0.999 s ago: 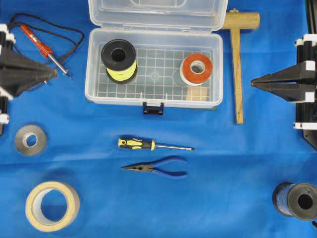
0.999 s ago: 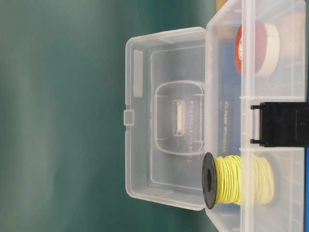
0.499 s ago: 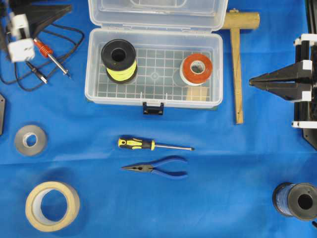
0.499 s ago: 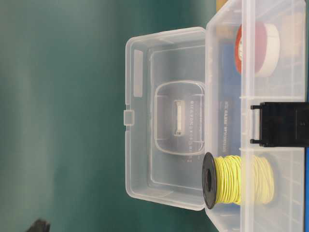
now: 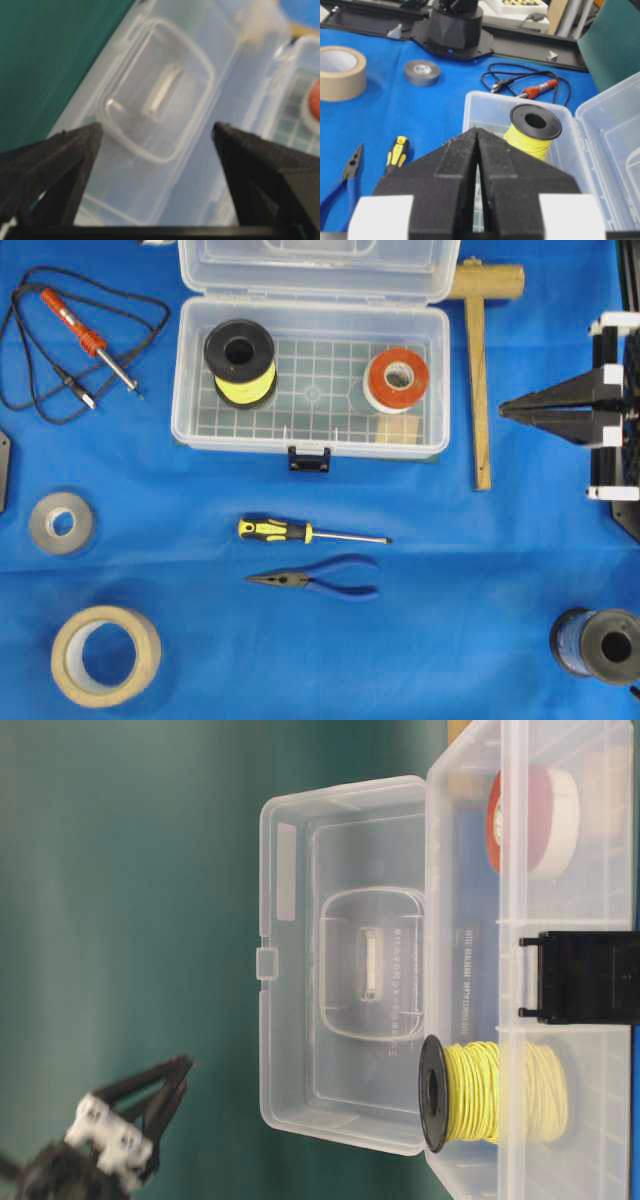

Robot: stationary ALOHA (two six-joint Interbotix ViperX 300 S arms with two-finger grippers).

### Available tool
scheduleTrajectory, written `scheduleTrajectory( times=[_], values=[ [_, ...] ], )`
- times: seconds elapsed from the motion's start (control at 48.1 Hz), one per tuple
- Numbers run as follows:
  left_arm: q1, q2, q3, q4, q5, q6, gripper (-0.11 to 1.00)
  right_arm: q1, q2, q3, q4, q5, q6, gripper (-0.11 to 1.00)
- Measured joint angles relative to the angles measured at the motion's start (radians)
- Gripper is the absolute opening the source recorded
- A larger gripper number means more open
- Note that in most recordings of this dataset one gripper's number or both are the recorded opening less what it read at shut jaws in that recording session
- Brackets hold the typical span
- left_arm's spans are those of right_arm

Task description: Close the tool box with the left arm.

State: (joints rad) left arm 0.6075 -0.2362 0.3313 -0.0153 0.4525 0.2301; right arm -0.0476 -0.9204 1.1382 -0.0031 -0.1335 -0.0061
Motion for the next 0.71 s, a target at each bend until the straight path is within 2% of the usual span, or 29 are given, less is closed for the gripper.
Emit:
scheduleTrajectory(
  times=[0.166, 0.312, 0.707],
  values=[
    [0.035, 0.133, -0.120, 0.003, 0.048, 0.000, 0.88, 0.000, 0.017, 0.000, 0.000, 0.002, 0.002, 0.00],
    [0.067, 0.224, -0.172, 0.005, 0.057, 0.000, 0.89, 0.000, 0.028, 0.000, 0.000, 0.002, 0.002, 0.00],
    [0.075, 0.314, -0.186, 0.005, 0.071, 0.000, 0.89, -0.006, 0.031, 0.002, 0.000, 0.002, 0.000, 0.00]
  ],
)
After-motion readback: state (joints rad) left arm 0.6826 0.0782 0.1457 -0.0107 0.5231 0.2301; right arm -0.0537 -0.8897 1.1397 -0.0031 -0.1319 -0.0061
